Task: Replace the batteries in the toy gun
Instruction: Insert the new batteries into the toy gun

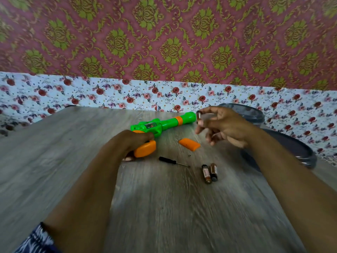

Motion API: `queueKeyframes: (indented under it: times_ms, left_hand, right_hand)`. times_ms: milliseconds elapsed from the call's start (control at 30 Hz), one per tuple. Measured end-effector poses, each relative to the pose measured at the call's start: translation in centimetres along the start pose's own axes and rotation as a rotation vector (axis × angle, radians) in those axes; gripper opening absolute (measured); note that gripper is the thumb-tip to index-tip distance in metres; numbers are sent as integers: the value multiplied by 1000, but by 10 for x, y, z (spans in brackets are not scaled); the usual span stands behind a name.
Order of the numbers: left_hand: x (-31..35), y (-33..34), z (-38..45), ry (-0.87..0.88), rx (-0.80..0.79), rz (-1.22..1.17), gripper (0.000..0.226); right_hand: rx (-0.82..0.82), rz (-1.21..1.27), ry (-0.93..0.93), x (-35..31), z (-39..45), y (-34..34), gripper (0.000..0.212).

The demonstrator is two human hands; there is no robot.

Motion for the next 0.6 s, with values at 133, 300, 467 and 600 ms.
queueKeyframes:
  times_ms: [133, 300, 467, 600]
  left_hand:
    - [-6, 1, 14, 41, -50, -283, 35]
    - [-14, -6, 32, 128, 90, -512, 46]
    - [-7, -15, 25, 224, 309, -170, 36]
    - [-3, -13, 24, 275, 343, -111, 37]
  right_hand:
    - [95, 463, -74, 5, 29, 3, 21]
    - [113, 648, 0, 40, 45, 14, 17]
    - [111, 765, -20, 46, 56, 23, 18]
    - [62, 574, 14, 46, 66, 44, 17]
Point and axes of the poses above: each hand's wrist, its own z-axis towards the middle knuckle, its own y-axis out of the palm, x = y × z, the point moved 9 cm from there along z, towards the middle knuckle, and after that the axes turned 12 degrees about -x, right-handed, at the moved point
